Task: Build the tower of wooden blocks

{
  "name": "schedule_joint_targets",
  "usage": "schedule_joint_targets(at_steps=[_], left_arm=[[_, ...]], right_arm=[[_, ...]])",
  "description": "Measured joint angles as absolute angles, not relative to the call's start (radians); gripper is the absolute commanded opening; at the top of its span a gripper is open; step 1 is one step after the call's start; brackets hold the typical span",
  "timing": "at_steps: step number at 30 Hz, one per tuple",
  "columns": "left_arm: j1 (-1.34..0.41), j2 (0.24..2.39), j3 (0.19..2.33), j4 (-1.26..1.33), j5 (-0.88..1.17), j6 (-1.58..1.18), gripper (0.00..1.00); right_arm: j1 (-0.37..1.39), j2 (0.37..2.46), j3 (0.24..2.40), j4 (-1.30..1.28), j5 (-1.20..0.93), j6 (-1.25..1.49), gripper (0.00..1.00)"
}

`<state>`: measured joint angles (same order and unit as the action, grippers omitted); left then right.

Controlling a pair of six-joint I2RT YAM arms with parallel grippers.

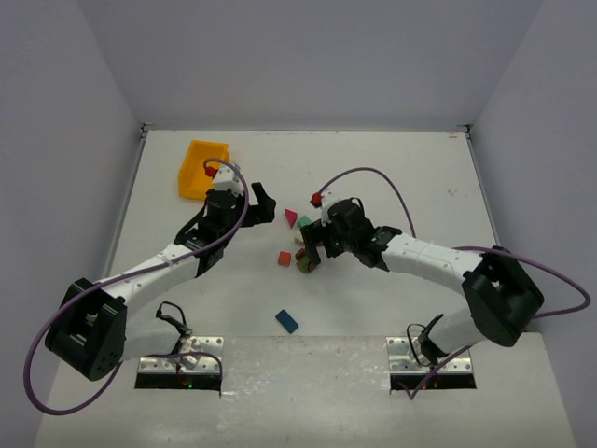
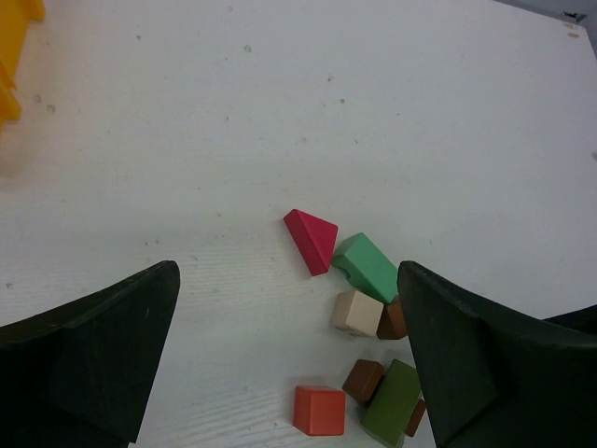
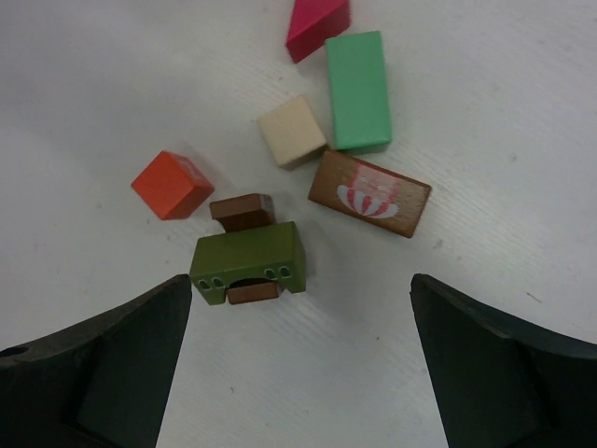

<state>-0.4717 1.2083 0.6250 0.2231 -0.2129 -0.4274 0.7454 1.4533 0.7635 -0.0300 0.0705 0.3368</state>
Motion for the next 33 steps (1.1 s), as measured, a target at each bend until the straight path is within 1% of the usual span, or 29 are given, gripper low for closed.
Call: schedule_joint_targets(at_steps=[6, 10, 15, 25, 33], left_arm=[[-0.471, 1.211, 0.625, 0.23, -0.198, -0.427, 1.0], [-0.471, 1.213, 0.625, 0.234, -0.193, -0.427, 1.0], [-0.471, 1.213, 0.625, 0.236, -0.192, -0.427, 1.0], [-0.471, 1.231, 0.625, 0.235, -0.201, -0.427, 1.0], [-0.471, 1.231, 0.625, 0.236, -0.205, -0.427, 1.0]], right_arm=[[0.828, 1.501, 0.763, -0.012, 0.0, 0.173, 0.99], [0.849, 1.561, 0.792, -0.018, -0.004, 0.125, 0.99], [0.849, 1.641, 0.859, -0.046, 0.013, 0.11, 0.99], [0.854, 1.708, 0.906, -0.077, 0.103, 0.128, 0.99], [0.855, 1.716, 0.907, -0.081, 0.094, 0.161, 0.92]])
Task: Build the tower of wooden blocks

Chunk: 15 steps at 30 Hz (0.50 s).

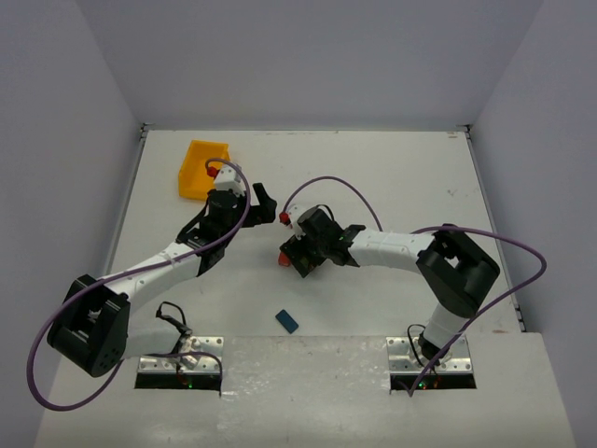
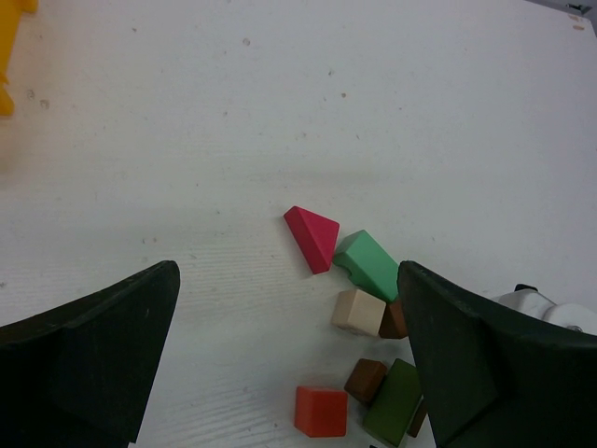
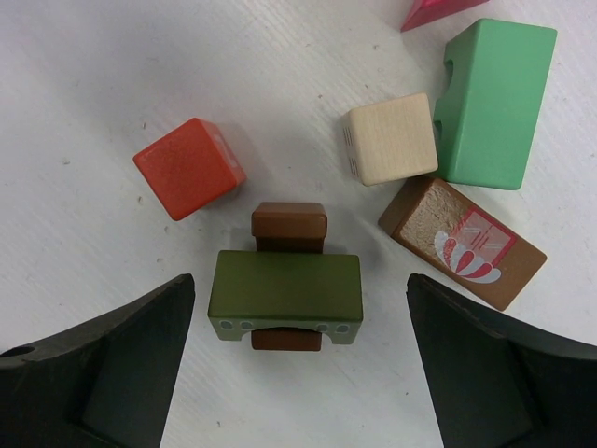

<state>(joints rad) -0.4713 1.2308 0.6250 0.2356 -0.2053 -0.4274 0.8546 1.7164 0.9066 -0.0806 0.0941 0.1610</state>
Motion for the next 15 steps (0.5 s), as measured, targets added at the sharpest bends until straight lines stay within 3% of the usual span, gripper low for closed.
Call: schedule_joint_targets(at_steps=[15], left_arm=[[-0.471, 1.231, 0.625, 0.235, -0.217, -0.427, 1.0]], right_arm=[[0.855, 1.716, 0.9, -0.079, 0.085, 0.194, 0.9]])
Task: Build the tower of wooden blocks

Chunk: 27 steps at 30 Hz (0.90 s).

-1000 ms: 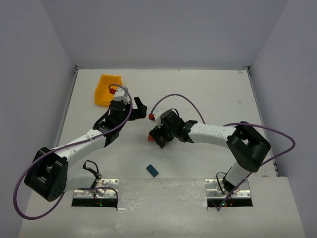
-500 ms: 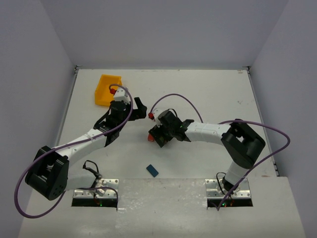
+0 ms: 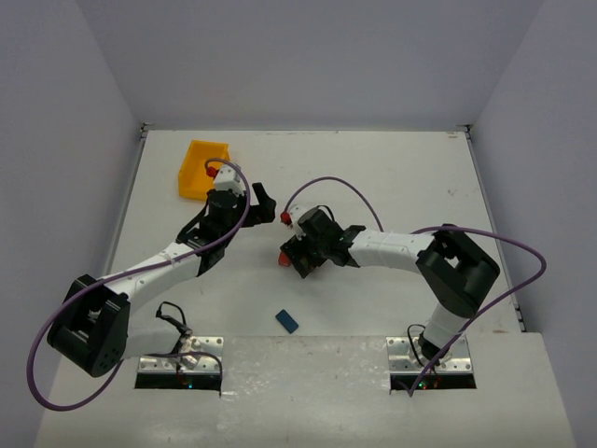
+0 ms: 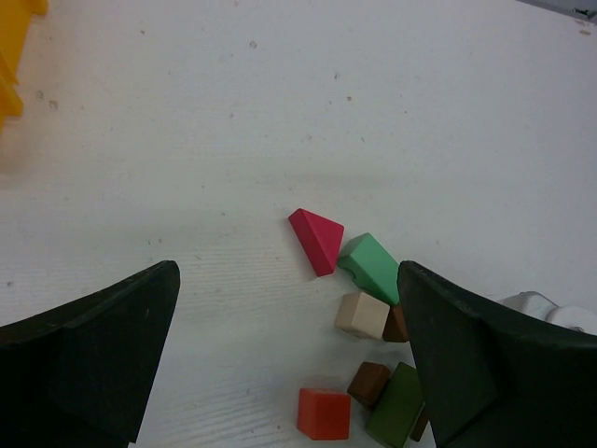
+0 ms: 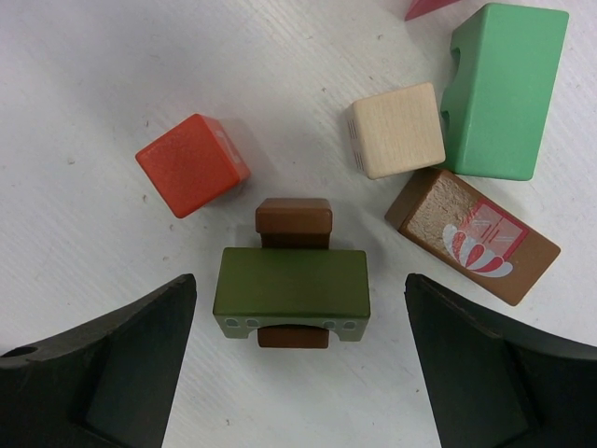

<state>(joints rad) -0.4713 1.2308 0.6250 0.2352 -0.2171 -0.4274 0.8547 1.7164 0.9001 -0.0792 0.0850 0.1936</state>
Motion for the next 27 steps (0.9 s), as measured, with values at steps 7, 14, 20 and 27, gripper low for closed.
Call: schedule_joint_targets(at_steps=[7, 14, 20, 27], left_arm=[[-0.471, 1.23, 0.625, 0.234, -0.23, -0.428, 1.0], [-0.471, 1.23, 0.625, 0.234, -0.239, -0.428, 1.0], [-0.471, 1.23, 0.625, 0.233, -0.244, -0.429, 1.0], [-0.471, 1.23, 0.625, 0.232, -0.25, -0.43, 1.0]], right_arm=[[0.855, 1.716, 0.898, -0.08, 0.106, 0.209, 0.83], [0.855, 1.716, 0.897, -0.081, 0.121, 0.214, 0.74], [0.856, 1.716, 0.897, -0.085, 0.123, 0.225, 0.58], [0.858, 1.714, 0.897, -0.083, 0.113, 0.238, 0.49]])
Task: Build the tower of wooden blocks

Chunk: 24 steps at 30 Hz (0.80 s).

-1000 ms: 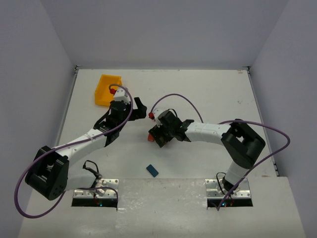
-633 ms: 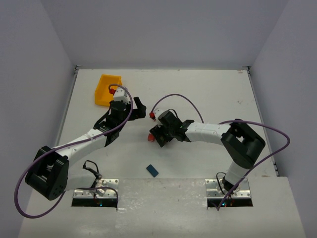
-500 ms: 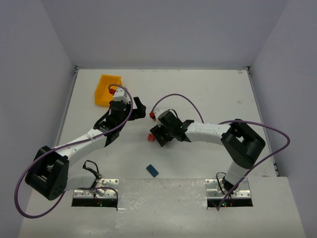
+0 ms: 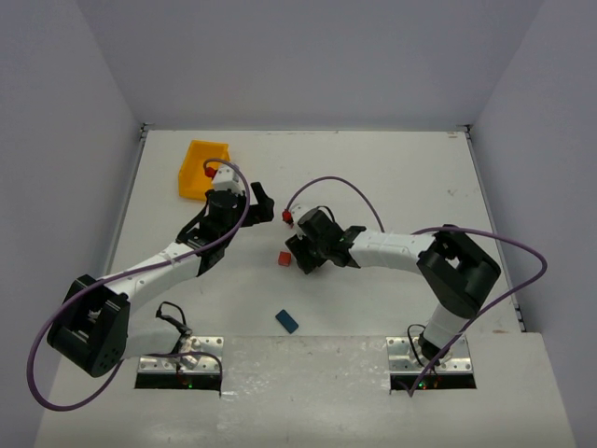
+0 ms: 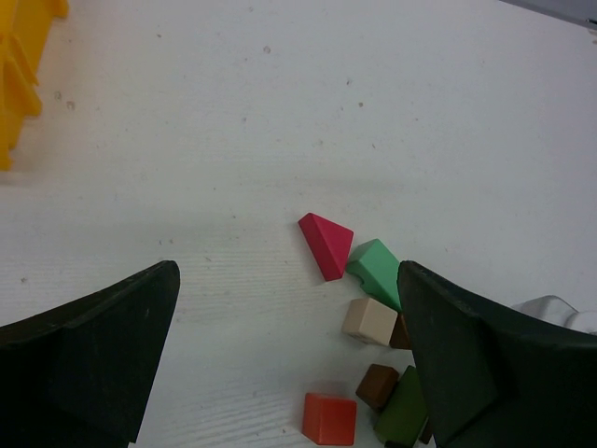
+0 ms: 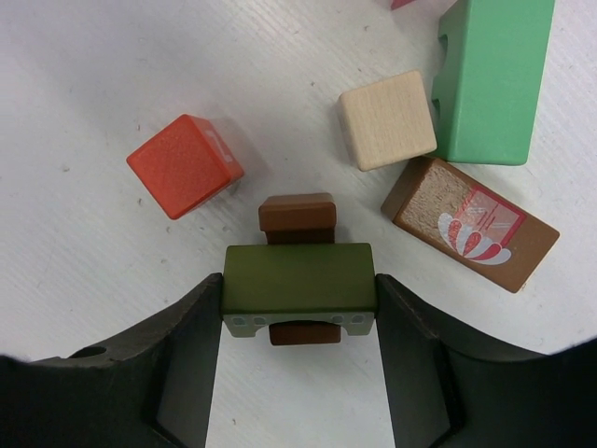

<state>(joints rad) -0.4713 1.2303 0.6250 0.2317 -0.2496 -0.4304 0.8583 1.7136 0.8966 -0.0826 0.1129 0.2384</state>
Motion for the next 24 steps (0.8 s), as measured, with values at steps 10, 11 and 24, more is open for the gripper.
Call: schedule_joint_targets(at_steps=[10, 11, 24], left_arm=[[-0.471, 1.229, 0.625, 0.228, -0.26, -0.436, 1.0], [-0.471, 1.229, 0.625, 0.228, -0.261, -0.436, 1.0], [-0.471, 1.227, 0.625, 0.223, -0.27, -0.451, 1.0]], right_arm=[[0.86, 1.537, 0.764, 0.072, 0.109, 0.299, 0.41], [0.86, 1.509, 0.745, 0.097, 0.115, 0.306, 0.4], [0.86, 1.071, 0.344, 0.211, 0.479, 0.519, 0.36]])
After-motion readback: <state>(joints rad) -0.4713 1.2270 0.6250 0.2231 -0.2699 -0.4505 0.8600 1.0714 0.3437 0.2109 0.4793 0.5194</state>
